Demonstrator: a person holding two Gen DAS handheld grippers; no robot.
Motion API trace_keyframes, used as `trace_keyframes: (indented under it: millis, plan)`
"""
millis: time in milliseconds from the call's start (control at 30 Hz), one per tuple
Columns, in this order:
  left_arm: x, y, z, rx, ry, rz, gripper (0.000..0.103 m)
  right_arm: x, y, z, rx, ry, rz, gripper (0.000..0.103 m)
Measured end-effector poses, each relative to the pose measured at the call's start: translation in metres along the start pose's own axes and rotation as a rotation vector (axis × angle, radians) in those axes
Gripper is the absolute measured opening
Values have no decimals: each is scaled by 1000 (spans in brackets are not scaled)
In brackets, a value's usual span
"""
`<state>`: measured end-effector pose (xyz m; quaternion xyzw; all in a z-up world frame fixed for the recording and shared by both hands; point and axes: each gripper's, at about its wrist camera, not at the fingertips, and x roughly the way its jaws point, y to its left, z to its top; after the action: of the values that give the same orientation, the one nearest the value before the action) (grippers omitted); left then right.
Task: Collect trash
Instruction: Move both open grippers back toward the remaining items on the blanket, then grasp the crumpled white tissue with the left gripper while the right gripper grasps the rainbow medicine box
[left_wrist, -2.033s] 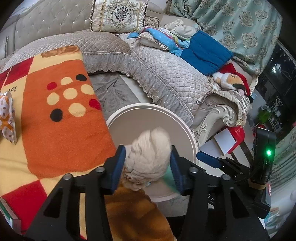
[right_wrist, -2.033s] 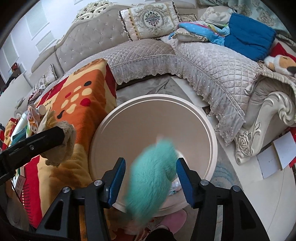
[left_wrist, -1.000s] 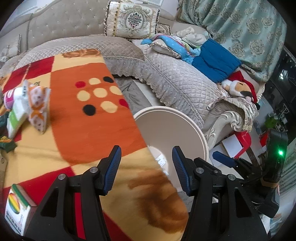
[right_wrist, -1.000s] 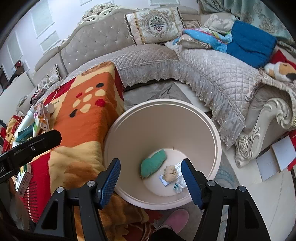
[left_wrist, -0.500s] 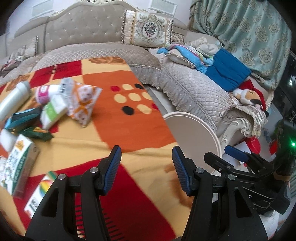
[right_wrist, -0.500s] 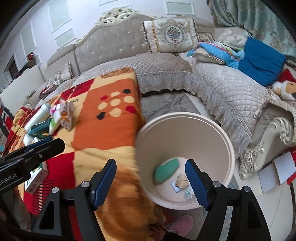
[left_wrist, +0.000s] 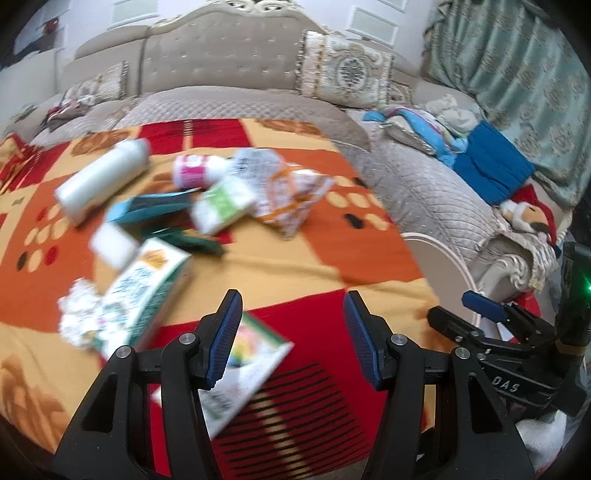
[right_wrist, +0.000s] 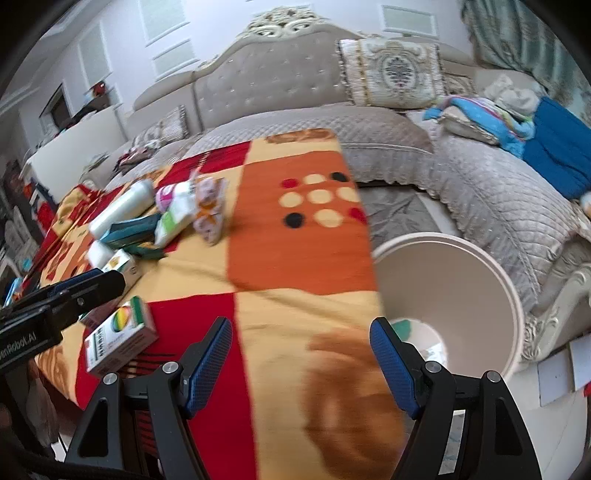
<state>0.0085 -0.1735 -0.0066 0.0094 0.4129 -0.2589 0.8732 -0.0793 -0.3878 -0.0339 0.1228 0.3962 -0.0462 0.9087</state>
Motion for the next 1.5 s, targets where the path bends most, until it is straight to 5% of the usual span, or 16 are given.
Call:
trace_keyframes:
  millis: [500, 733, 1033, 1333, 1500]
  plan:
    - [-27, 173, -24, -233, 37, 225, 56, 21, 68, 3, -95, 59, 97, 75]
    - [-1, 198, -28, -253, 77, 228, 56, 31, 100, -8, -167, 122, 143, 75]
    - [16, 214, -17, -263, 72, 233, 56, 58, 114, -23, -242, 215, 90, 75]
    - [26, 216, -14, -260, 99, 204, 56, 108, 141, 17, -234, 213, 90, 75]
    - [17, 222, -14, -259, 92, 183, 56, 90, 143, 26, -187, 181, 134, 75]
